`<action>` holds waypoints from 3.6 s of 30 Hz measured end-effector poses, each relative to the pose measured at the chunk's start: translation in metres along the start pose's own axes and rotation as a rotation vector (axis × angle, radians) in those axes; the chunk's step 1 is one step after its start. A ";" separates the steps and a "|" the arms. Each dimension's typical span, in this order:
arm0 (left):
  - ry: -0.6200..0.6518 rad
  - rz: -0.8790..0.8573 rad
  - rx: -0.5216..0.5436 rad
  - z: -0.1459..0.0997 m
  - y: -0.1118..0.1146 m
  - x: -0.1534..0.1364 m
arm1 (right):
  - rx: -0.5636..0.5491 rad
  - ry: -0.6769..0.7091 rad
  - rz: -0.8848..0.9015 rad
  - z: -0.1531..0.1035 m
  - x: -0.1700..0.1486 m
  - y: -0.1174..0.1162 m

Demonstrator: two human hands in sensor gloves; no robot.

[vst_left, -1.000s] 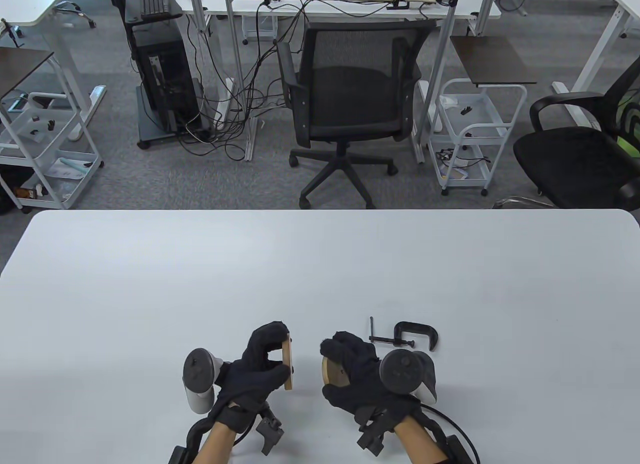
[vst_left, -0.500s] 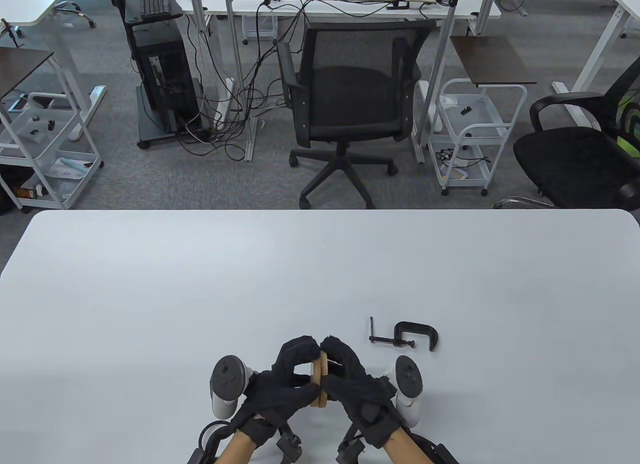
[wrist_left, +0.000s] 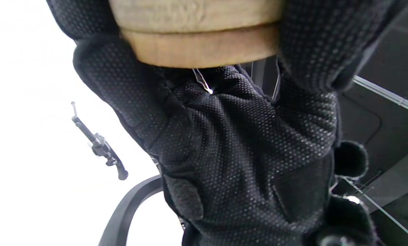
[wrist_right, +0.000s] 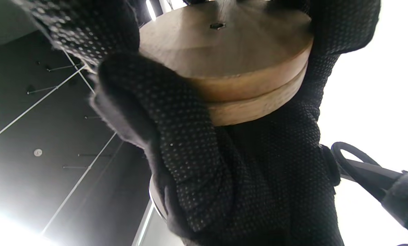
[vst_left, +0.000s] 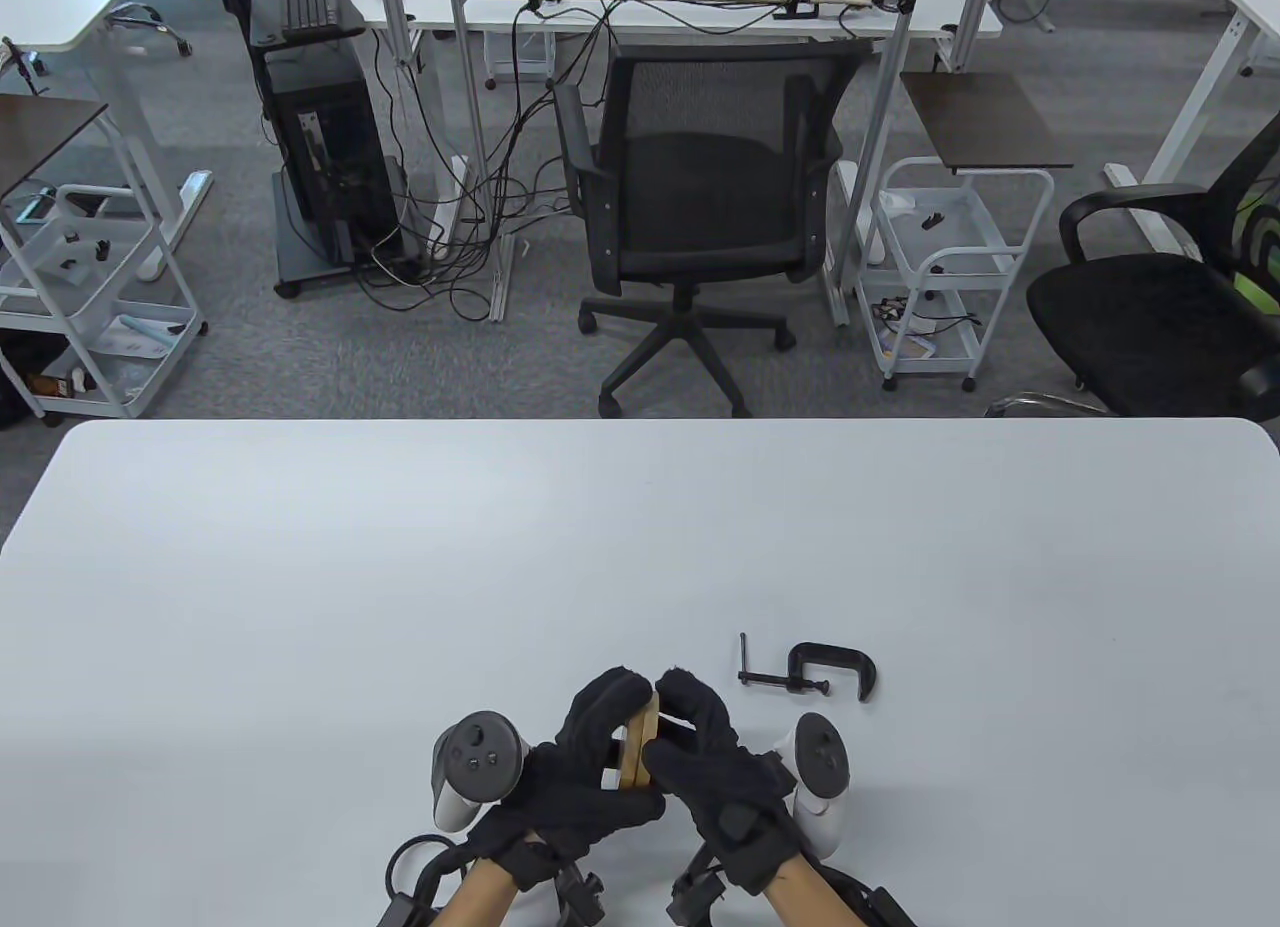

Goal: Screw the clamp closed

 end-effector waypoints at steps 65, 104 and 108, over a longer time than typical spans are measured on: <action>-0.017 -0.024 0.229 -0.012 -0.056 -0.011 | -0.126 -0.013 -1.067 0.040 0.100 0.070; -0.046 0.055 0.156 -0.005 -0.049 -0.011 | 0.068 -0.879 -1.393 0.074 -0.005 0.164; -0.048 0.063 0.150 -0.005 -0.048 -0.011 | 0.068 -0.876 -1.494 0.076 -0.010 0.158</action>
Point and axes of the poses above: the tracker on the back of each hand, its own x axis roughly to the thumb side, its own z axis roughly from the wrist to the fingertips, y = z × x, the point moved 2 cm from there along z, roughly from the wrist to the fingertips, and after that the axes turned 2 degrees about -y, right-handed, at the moved point
